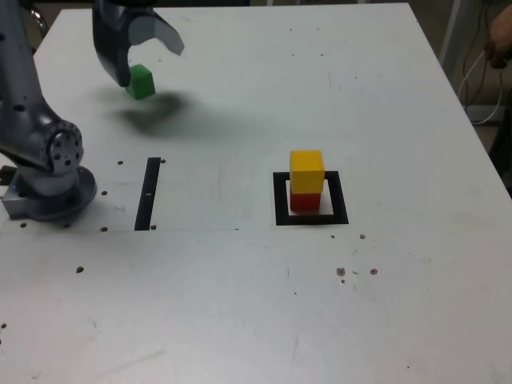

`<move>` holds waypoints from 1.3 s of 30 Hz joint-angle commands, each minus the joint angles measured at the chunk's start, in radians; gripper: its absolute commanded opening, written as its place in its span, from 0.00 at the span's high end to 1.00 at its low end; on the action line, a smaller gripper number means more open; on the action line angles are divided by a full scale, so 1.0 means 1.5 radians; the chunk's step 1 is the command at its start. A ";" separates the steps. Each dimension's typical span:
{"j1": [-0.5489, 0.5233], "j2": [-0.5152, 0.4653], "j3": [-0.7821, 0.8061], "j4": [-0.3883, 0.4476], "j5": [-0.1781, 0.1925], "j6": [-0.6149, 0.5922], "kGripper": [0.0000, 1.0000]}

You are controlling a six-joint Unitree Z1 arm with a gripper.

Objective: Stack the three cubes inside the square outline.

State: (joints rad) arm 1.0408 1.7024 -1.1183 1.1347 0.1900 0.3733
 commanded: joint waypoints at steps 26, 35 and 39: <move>0.108 0.152 -0.085 -0.022 0.002 0.111 0.17; 0.110 0.163 -0.097 -0.041 0.012 0.119 0.70; 0.110 0.165 -0.100 -0.044 0.012 0.125 0.76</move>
State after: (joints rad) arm 1.2045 1.9425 -1.2633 1.0694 0.2066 0.5575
